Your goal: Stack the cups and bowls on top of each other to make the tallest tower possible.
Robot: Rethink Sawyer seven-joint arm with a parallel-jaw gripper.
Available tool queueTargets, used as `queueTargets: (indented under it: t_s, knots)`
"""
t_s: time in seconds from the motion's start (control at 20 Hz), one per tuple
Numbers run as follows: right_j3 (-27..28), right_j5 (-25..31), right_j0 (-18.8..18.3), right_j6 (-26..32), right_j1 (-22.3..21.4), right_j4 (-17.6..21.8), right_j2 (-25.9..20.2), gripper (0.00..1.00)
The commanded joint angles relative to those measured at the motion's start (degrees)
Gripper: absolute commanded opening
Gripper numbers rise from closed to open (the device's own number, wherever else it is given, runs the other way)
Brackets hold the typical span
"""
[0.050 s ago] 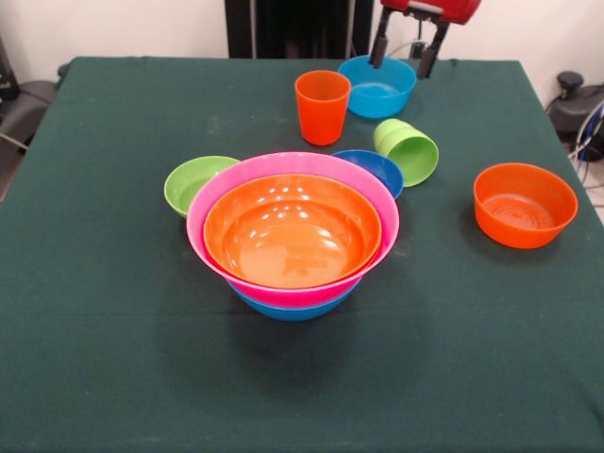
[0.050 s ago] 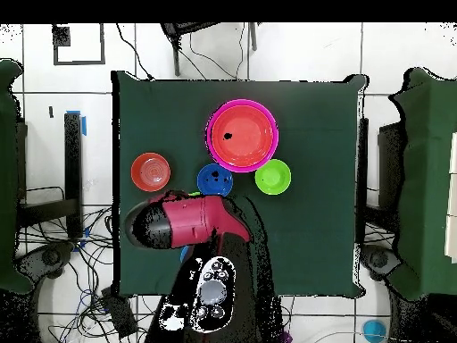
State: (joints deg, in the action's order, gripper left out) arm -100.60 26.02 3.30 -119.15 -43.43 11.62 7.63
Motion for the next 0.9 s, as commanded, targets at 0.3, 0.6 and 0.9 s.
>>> queueTargets:
  t_s: [0.3,0.6,0.9]
  knots:
    - [3.2,-1.4,-4.4,-1.8,2.5,0.4,-5.6,1.00]
    - [8.9,4.5,-0.8,-10.6,8.3,-1.1,2.9,1.00]
    - [12.0,5.1,0.1,-13.1,11.8,-4.2,6.4,1.00]
